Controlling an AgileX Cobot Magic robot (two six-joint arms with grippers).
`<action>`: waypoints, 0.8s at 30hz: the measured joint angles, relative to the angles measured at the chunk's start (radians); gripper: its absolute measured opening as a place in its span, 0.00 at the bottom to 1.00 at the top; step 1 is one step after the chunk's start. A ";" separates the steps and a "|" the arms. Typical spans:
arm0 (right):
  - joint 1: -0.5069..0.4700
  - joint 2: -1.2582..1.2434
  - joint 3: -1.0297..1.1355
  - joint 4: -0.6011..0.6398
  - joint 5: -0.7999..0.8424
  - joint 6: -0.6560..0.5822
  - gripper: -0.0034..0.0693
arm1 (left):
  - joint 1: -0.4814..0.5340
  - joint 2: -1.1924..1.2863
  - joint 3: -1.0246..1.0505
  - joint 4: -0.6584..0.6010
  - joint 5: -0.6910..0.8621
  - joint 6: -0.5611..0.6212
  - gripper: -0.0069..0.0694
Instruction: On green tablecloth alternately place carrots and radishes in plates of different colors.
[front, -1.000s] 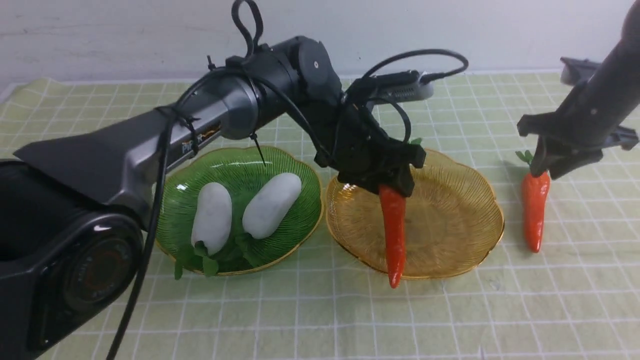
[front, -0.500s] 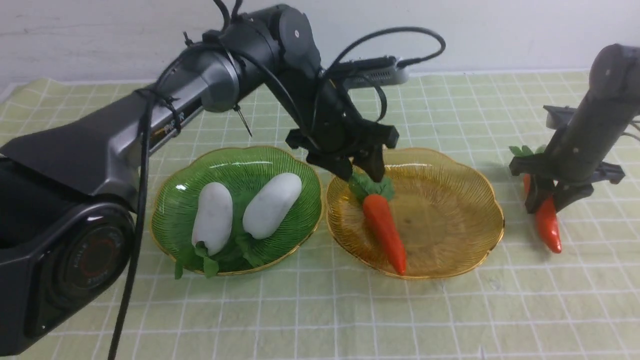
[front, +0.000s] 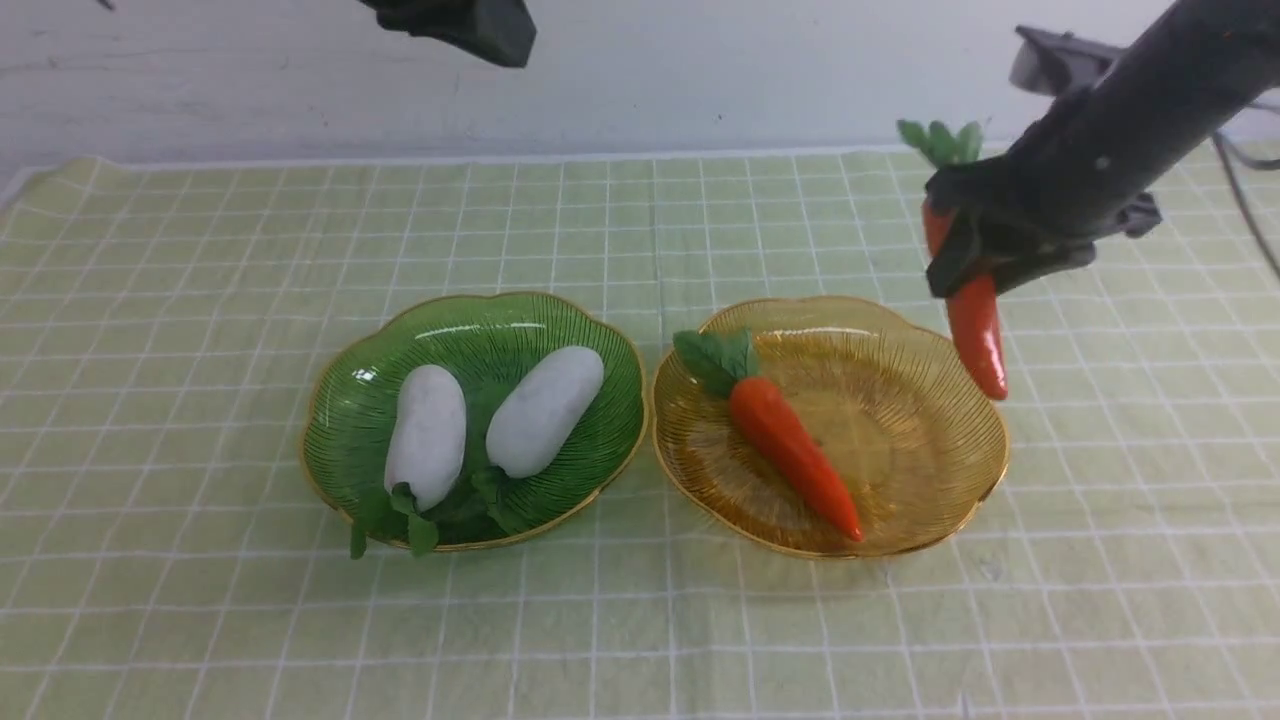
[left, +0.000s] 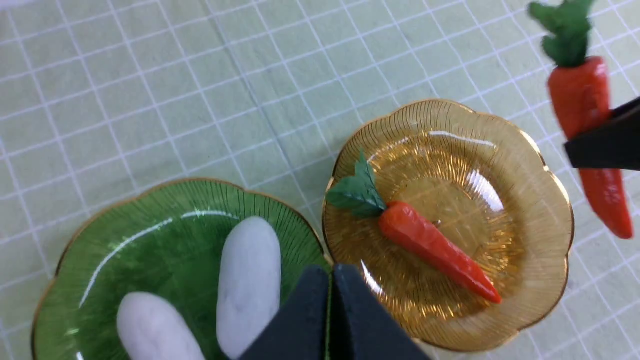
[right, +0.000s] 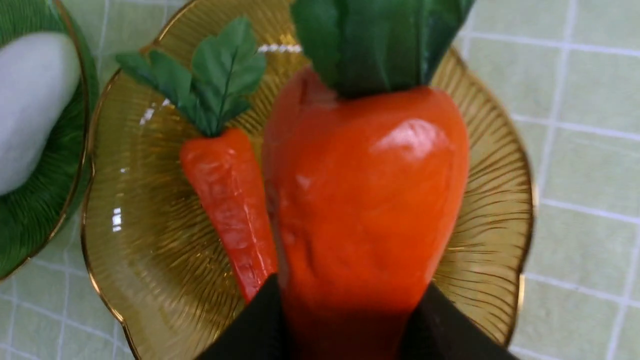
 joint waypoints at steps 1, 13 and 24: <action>0.012 0.018 0.001 -0.006 0.000 -0.001 0.41 | 0.000 -0.048 0.053 0.000 0.001 0.000 0.08; 0.037 0.009 0.004 -0.029 0.000 -0.023 0.78 | 0.000 -0.656 0.791 0.081 -0.098 -0.037 0.08; 0.037 -0.633 0.024 -0.044 0.009 -0.046 0.05 | 0.000 -1.119 1.296 0.208 -0.382 -0.197 0.08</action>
